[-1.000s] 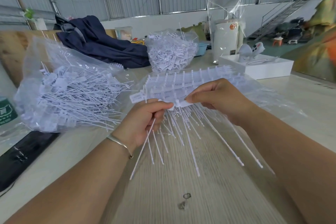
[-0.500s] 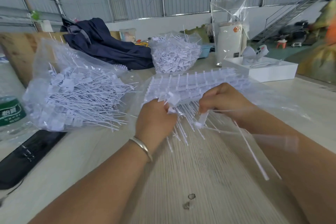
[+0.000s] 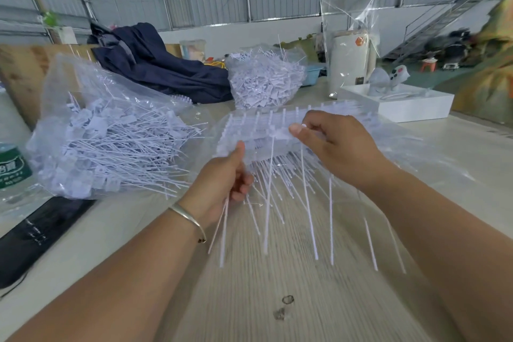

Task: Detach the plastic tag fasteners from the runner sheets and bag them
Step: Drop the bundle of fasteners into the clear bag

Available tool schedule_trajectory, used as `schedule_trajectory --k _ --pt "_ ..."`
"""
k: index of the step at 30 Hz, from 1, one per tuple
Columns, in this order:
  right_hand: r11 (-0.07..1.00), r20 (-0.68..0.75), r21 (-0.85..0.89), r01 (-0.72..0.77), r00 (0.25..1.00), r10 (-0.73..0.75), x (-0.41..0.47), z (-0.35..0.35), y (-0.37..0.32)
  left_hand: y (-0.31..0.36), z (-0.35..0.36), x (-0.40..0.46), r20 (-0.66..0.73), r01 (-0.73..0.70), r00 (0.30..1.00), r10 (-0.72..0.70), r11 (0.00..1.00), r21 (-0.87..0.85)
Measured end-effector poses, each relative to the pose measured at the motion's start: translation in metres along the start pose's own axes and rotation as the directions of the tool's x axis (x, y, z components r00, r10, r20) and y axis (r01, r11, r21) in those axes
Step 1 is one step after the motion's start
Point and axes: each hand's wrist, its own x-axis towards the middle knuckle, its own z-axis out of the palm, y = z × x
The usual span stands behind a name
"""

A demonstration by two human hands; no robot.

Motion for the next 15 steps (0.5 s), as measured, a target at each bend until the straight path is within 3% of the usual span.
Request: schedule_trajectory --k 2,5,8,10,12,15 --pt "0.982 0.04 -0.168 0.084 0.996 -0.078 -0.002 -0.001 -0.004 0.001 0.001 -0.002 0.01 0.048 0.999 -0.048 0.997 -0.052" --pt "0.875 0.038 -0.46 0.152 0.988 -0.152 0.0 -0.006 -0.011 0.003 0.005 -0.006 0.172 0.078 0.984 -0.056 0.989 -0.129" --pt "0.799 0.014 -0.583 0.146 0.985 -0.17 0.001 -0.013 -0.019 0.005 0.009 -0.01 0.248 0.068 0.968 -0.036 0.99 -0.122" --pt "0.793 -0.008 -0.579 0.191 0.971 -0.24 -0.001 -0.013 -0.025 0.006 0.011 -0.011 0.261 0.056 0.965 -0.021 0.99 -0.128" --pt "0.846 -0.123 -0.485 0.221 0.941 -0.316 -0.005 -0.012 -0.036 0.008 0.011 -0.012 0.289 0.061 0.957 -0.014 0.986 -0.154" --pt "0.927 -0.253 -0.327 0.182 0.929 -0.271 -0.01 -0.011 -0.047 0.009 0.009 -0.011 0.344 0.1 0.939 -0.022 0.973 -0.21"
